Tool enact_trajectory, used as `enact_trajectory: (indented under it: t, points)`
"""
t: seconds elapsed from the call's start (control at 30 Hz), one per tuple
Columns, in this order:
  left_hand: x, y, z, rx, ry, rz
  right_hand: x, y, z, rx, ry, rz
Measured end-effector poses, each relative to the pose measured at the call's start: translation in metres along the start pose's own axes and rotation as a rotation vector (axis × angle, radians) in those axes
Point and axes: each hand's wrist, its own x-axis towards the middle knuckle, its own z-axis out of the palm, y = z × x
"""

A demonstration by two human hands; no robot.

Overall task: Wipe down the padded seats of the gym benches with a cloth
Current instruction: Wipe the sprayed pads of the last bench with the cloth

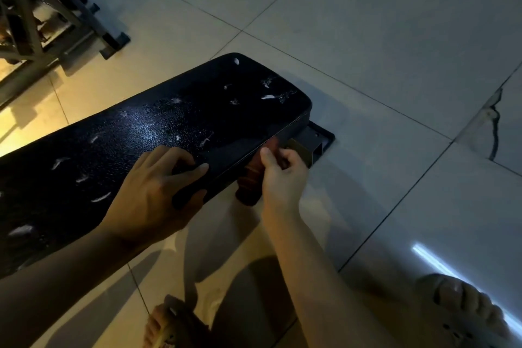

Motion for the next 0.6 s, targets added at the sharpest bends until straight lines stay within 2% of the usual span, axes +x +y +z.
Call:
enact_trajectory:
  t: [0.13,0.2,0.27,0.43,0.5,0.53,0.6]
  points:
    - [0.001,0.002,-0.001,0.005,-0.002,-0.008,0.061,-0.025,-0.007,0.121,0.252,0.062]
    - [0.000,0.003,-0.001,0.013,-0.002,-0.005,0.075,-0.029,-0.006,0.124,0.273,0.062]
    - [0.000,0.002,-0.001,0.022,-0.008,-0.004,0.056,-0.019,0.002,0.056,0.210,0.056]
    - [0.002,0.003,-0.001,0.022,0.008,-0.001,-0.021,0.021,0.011,0.028,-0.081,-0.051]
    - [0.001,0.003,-0.002,0.023,0.007,-0.002,-0.035,0.023,0.007,0.014,-0.182,-0.028]
    - [0.001,0.003,-0.002,0.018,0.005,-0.007,-0.036,0.017,0.004,0.011,-0.197,-0.009]
    - [0.001,0.002,-0.003,0.010,0.000,-0.011,-0.020,0.005,-0.001,0.022,-0.095,0.021]
